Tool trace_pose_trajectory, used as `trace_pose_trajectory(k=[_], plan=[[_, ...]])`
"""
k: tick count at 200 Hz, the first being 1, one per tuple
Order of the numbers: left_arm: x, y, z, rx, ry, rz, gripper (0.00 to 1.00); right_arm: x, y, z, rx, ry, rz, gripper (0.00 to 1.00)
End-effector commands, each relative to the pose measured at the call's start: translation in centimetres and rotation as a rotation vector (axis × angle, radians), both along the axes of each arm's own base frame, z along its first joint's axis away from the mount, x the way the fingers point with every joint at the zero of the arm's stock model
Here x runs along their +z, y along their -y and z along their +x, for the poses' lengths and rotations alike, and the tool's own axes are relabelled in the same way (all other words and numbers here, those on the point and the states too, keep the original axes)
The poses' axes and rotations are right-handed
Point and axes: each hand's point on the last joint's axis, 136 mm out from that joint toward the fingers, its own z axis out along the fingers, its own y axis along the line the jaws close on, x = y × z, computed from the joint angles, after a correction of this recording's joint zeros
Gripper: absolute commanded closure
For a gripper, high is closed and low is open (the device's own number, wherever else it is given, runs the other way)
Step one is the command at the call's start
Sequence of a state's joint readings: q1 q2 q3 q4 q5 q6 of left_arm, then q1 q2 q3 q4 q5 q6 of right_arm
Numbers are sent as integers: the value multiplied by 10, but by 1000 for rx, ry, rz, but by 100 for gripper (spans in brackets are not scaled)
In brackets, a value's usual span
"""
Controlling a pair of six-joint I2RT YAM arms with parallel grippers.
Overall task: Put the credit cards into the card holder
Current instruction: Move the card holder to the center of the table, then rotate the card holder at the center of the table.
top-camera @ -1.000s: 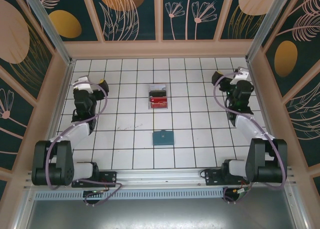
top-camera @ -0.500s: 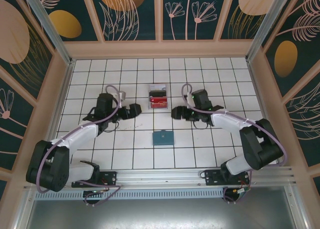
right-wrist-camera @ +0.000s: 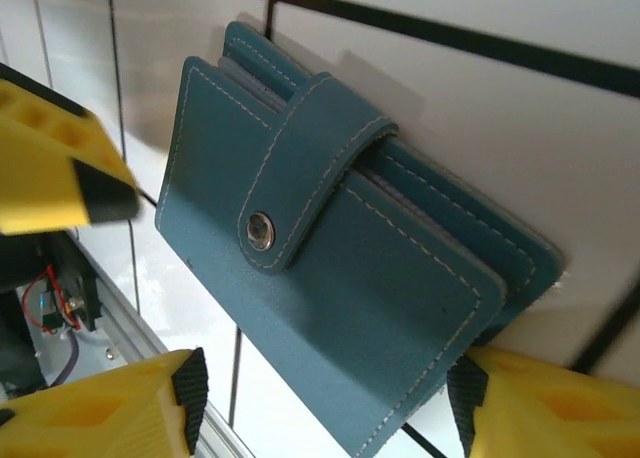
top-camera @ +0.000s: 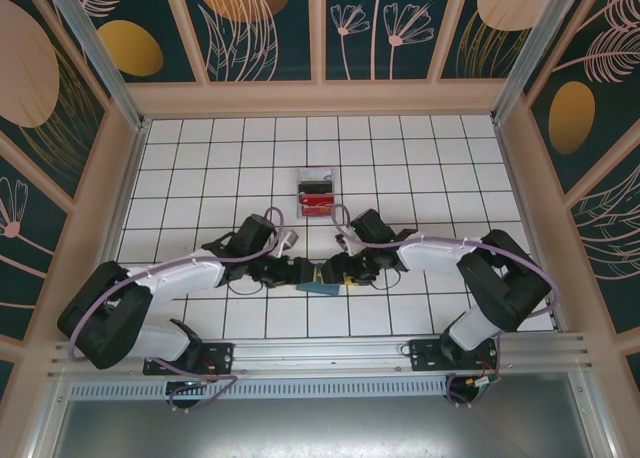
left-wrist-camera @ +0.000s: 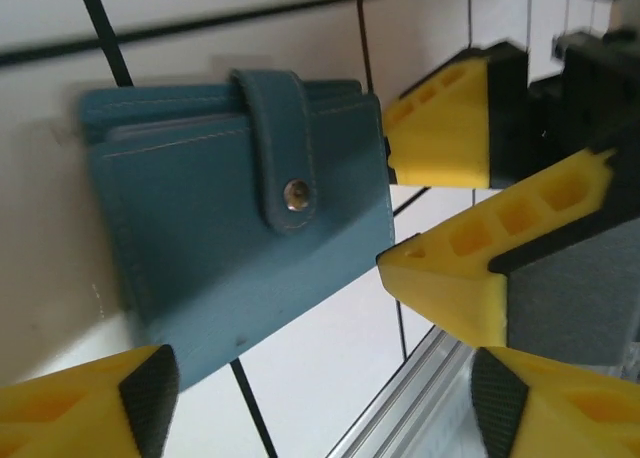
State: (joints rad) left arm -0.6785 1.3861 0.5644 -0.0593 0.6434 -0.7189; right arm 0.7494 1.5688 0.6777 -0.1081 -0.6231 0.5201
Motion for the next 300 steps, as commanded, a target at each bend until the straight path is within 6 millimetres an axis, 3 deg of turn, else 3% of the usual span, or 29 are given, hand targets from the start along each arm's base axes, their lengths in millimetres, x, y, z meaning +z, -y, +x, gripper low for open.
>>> trace_pose_trajectory(k=[1, 46, 80, 94, 103, 112, 129, 142, 152, 161, 190, 194, 202, 226, 241, 267, 287, 300], plan=[[-19, -6, -6, 31, -74, 63, 25, -4, -14, -2, -23, -38, 44, 36], [-52, -13, 41, 127, 1, 260, 30, -6, -31, 21, -92, 21, 121, 53], [-67, -38, 113, 256, 83, 408, 30, -10, -41, 48, -133, 85, 137, 72], [-51, -42, 151, 311, 150, 391, 31, -8, -43, 63, -182, 98, 156, 78], [-40, -43, 170, 329, 200, 380, 31, -8, -44, 72, -220, 104, 164, 78], [-17, -40, 198, 351, 278, 371, 31, -6, -44, 81, -256, 114, 176, 78], [9, -37, 231, 363, 370, 376, 30, -11, -39, 99, -340, 163, 142, 76], [22, -37, 249, 381, 403, 362, 30, -11, -35, 109, -389, 174, 161, 65], [29, -40, 260, 404, 411, 347, 30, -6, -41, 109, -359, 170, 185, 52], [36, -44, 264, 422, 417, 337, 30, -4, -43, 107, -320, 182, 166, 46], [44, -78, 249, 509, 424, 379, 30, 7, -8, 108, -285, 296, 15, 41], [38, -84, 244, 517, 411, 402, 29, 8, -1, 110, -281, 310, -8, 42], [46, -95, 232, 543, 419, 418, 29, 10, 13, 115, -278, 333, -56, 42], [31, -107, 188, 533, 328, 430, 33, 27, 40, 141, -294, 404, -86, 43], [19, -106, 160, 489, 263, 399, 42, 38, 31, 153, -264, 436, -73, 45], [-12, -123, 111, 419, 159, 481, 42, 53, 2, 177, -166, 485, -17, 47], [-10, -115, 82, 354, 127, 433, 43, 59, -34, 177, 18, 511, 61, 48], [-1, -102, 67, 301, 109, 367, 43, 60, -52, 173, 114, 495, 125, 54]])
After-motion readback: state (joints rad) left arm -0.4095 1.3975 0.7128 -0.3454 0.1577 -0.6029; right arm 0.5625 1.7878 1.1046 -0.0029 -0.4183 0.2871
